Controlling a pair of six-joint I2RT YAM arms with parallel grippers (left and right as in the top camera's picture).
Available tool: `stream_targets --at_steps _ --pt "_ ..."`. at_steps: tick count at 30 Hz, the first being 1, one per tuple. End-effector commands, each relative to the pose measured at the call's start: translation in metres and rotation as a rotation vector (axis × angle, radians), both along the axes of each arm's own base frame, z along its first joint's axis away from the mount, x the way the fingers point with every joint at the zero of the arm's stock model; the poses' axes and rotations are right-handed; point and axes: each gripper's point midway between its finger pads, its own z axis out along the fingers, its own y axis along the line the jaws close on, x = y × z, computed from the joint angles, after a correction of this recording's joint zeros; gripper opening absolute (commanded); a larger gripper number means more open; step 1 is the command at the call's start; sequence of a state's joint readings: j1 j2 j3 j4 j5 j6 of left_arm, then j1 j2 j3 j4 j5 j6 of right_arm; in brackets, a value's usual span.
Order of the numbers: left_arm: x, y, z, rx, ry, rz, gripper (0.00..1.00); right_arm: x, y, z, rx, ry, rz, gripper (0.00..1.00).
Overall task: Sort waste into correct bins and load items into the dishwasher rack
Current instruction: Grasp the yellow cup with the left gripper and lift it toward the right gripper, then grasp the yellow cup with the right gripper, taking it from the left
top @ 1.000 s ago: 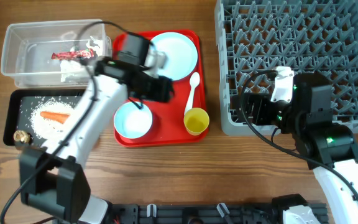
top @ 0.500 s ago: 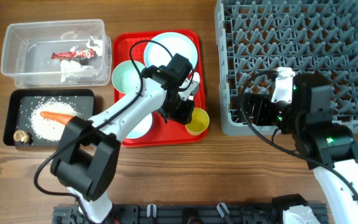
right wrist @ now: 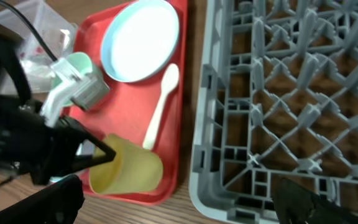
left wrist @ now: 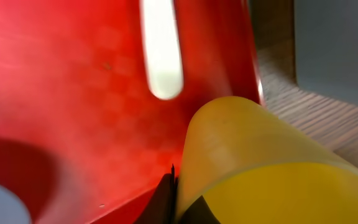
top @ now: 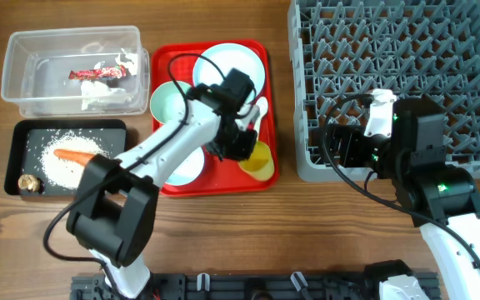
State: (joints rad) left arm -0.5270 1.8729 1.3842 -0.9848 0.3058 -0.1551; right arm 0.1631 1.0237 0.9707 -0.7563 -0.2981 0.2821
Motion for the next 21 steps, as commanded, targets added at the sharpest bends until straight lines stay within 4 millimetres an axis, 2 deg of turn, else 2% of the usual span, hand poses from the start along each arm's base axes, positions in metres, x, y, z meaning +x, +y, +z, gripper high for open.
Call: stream_targets --at_steps 1,2,6,8,11,14,16,21 --pt "0.026 -0.002 0.073 -0.251 -0.069 0.092 0.04 0.001 0.019 0.012 0.070 -0.045 0.093 1.00" --pt "0.029 -0.003 0.084 -0.313 -0.068 0.100 0.04 0.002 0.024 0.017 0.093 -0.062 0.115 1.00" --pt "0.048 -0.005 0.159 -0.759 -0.083 0.086 0.04 0.007 0.049 0.050 0.189 -0.203 0.262 1.00" --pt "0.051 -0.003 0.192 -0.948 -0.088 0.031 0.04 0.007 0.058 0.064 0.210 -0.278 0.342 0.99" --pt "0.049 0.002 0.223 -1.112 -0.101 -0.048 0.04 0.003 0.075 0.086 0.261 -0.388 0.479 0.99" --pt "0.040 0.002 0.241 -1.214 -0.089 -0.124 0.04 -0.001 0.091 0.107 0.336 -0.492 0.624 0.99" --pt "0.032 0.003 0.252 -1.278 -0.073 -0.175 0.04 -0.001 0.100 0.114 0.381 -0.534 0.707 1.00" --pt "0.032 0.003 0.252 -1.275 -0.058 -0.164 0.04 0.001 0.113 0.120 0.485 -0.565 0.845 1.00"
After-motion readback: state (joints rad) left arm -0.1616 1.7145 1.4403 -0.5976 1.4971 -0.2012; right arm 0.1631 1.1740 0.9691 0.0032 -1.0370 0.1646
